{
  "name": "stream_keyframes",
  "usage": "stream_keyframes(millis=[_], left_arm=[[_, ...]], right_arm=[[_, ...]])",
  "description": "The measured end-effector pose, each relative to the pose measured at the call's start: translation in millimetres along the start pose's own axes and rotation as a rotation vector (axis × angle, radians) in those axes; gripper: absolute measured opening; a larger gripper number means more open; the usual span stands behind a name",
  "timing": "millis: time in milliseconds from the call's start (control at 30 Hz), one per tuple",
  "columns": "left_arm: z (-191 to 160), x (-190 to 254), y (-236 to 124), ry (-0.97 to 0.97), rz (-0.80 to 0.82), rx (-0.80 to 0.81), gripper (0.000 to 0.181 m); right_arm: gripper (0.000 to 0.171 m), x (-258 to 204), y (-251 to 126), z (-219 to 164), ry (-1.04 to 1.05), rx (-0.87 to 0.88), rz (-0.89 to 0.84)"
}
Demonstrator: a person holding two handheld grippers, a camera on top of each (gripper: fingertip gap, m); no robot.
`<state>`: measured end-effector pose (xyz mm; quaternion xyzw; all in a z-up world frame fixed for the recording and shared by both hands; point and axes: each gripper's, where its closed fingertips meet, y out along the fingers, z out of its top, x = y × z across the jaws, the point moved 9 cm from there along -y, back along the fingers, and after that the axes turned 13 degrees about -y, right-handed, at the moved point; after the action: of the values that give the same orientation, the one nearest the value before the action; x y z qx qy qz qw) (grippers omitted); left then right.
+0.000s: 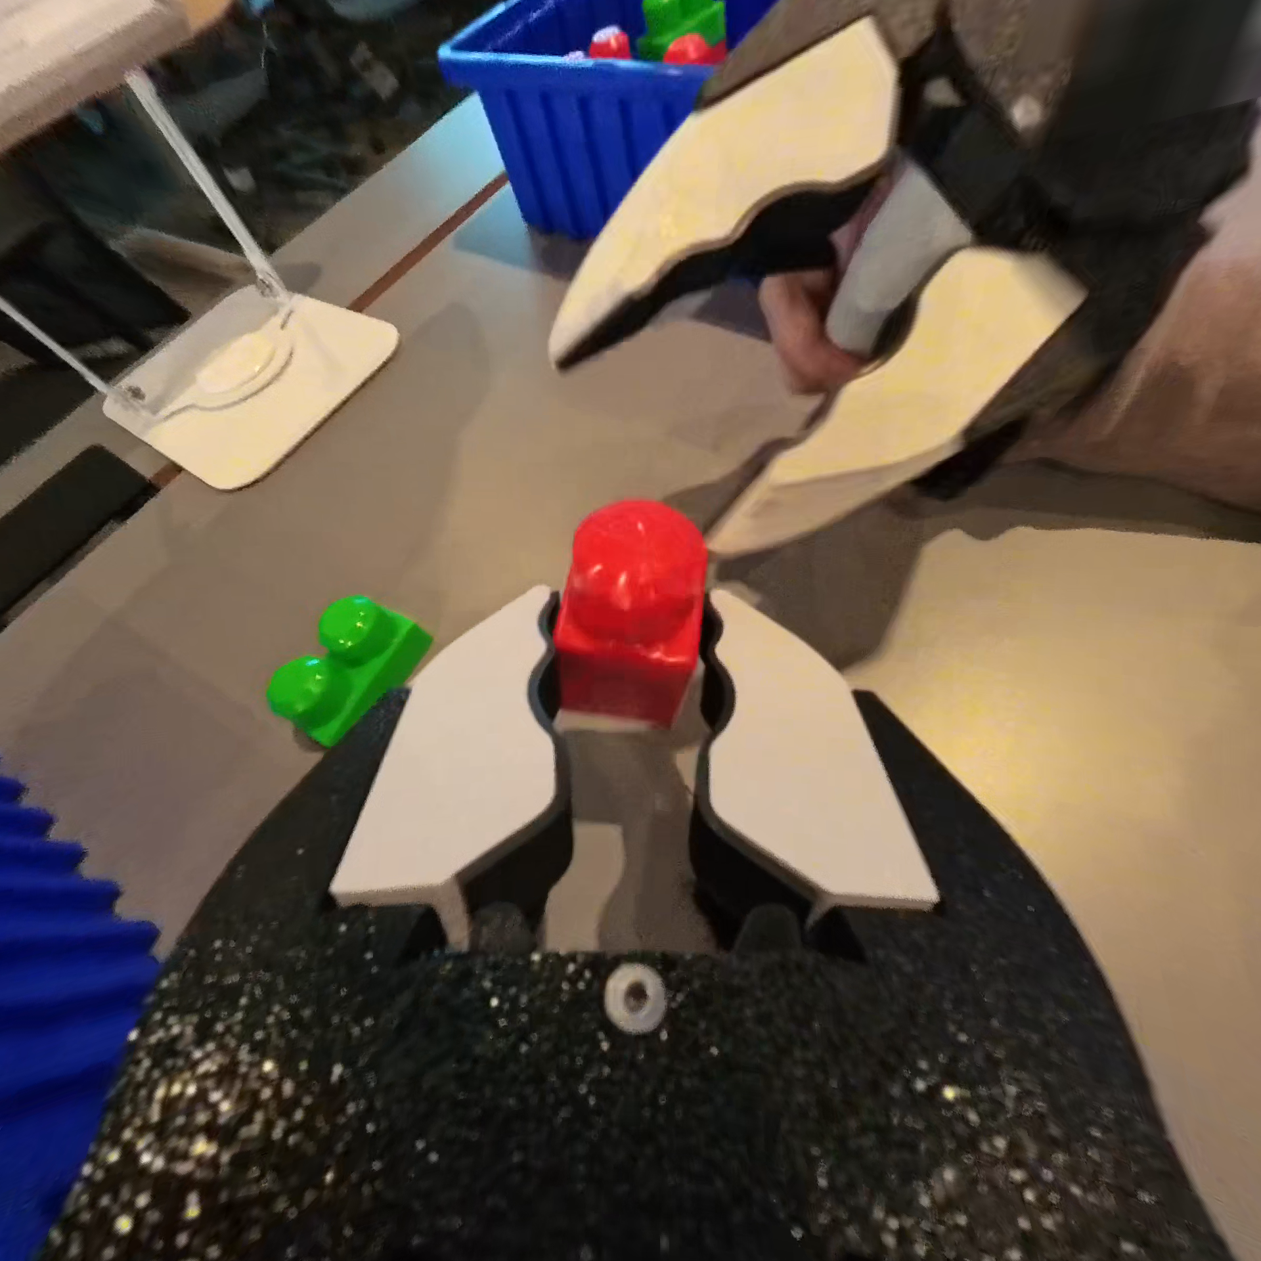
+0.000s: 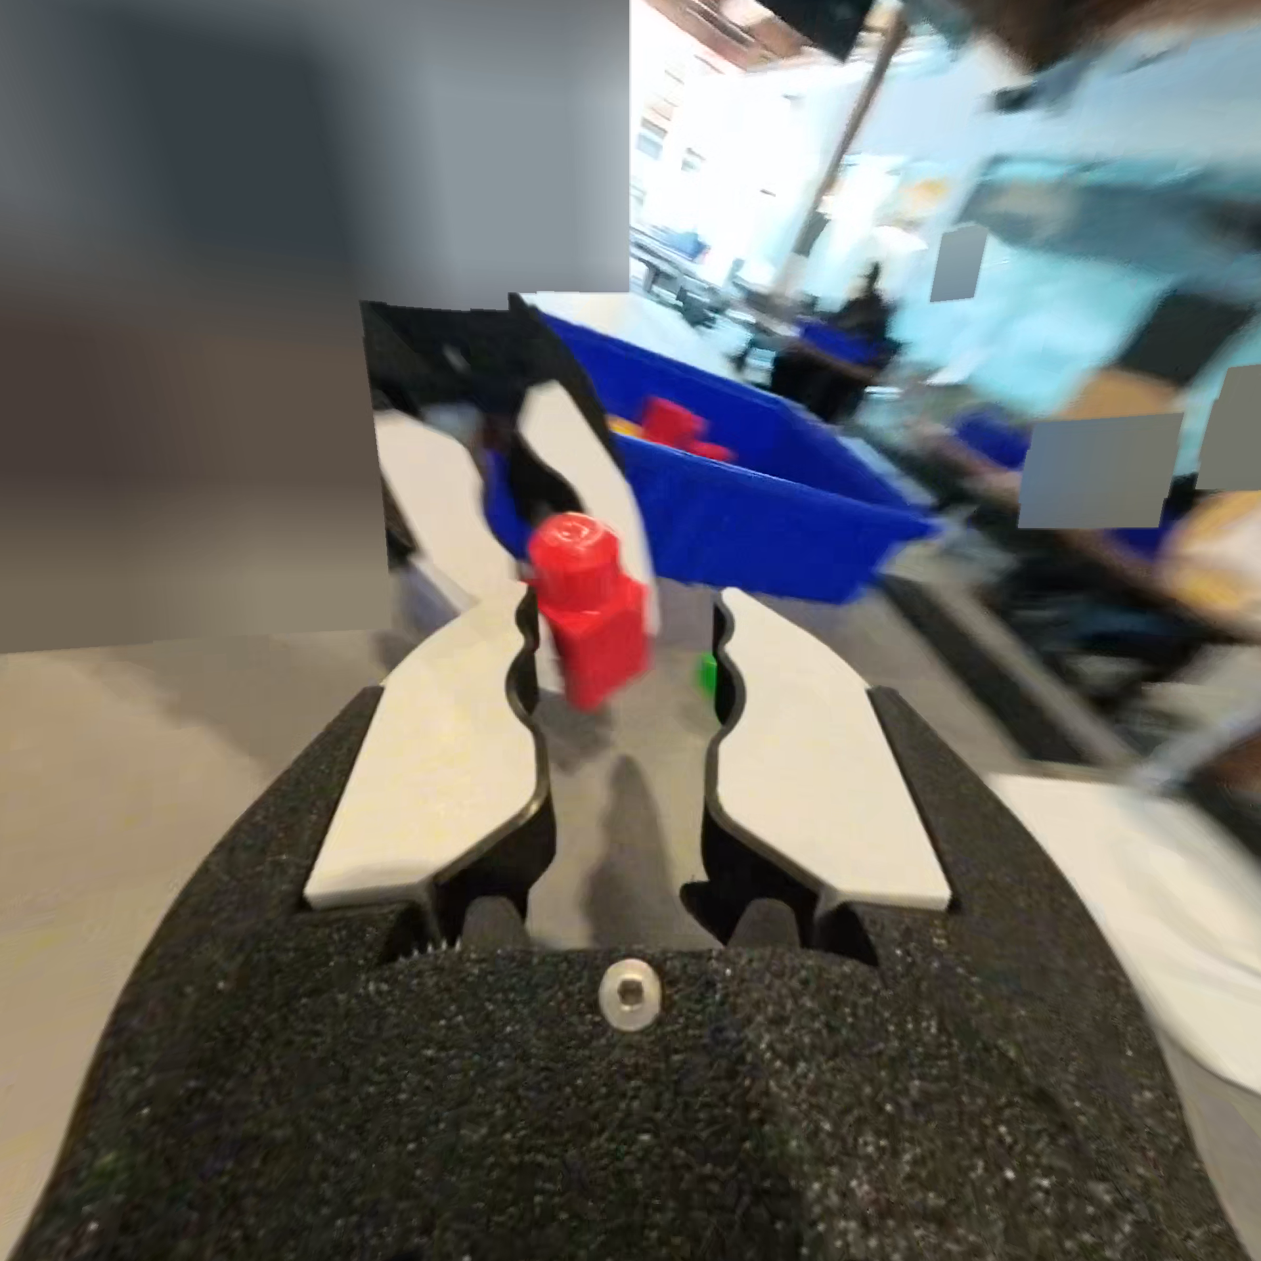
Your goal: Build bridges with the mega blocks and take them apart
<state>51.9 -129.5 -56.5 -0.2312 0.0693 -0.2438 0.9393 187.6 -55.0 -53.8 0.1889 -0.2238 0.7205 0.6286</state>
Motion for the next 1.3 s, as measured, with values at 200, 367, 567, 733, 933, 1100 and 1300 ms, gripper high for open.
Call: stream_keyframes(millis=[200,367,567,733,933,1100,1300], left_arm=[[-7,7,3,0.117,0.003,0.049,0.037],[-15,5,16,0.097,0.023,-0.047,0.037],[-27,-4,36,-0.091,-0.007,-0.152,0.037],[-32,-7,41,-0.16,-0.052,-0.168,0.05],[-24,2,23,-0.202,-0.122,-0.111,0.068],[6,20,-39,-0.146,-0.237,0.068,0.08],[8,-27,-128,-0.017,0.084,0.166,0.085]], right_arm=[[0.057,2,10,-10,0.282,0.056,0.167],[0.052,-3,18,-22,0.276,-0.051,0.189],[0.048,8,11,-32,0.279,-0.062,0.019],[0.049,15,1,-30,0.248,-0.026,-0.119],[0.054,16,-9,-27,0.124,0.044,-0.313],[0.057,11,-8,-25,-0.047,0.043,-0.42],[0.058,9,-3,-31,-0.036,0.037,-0.402]])
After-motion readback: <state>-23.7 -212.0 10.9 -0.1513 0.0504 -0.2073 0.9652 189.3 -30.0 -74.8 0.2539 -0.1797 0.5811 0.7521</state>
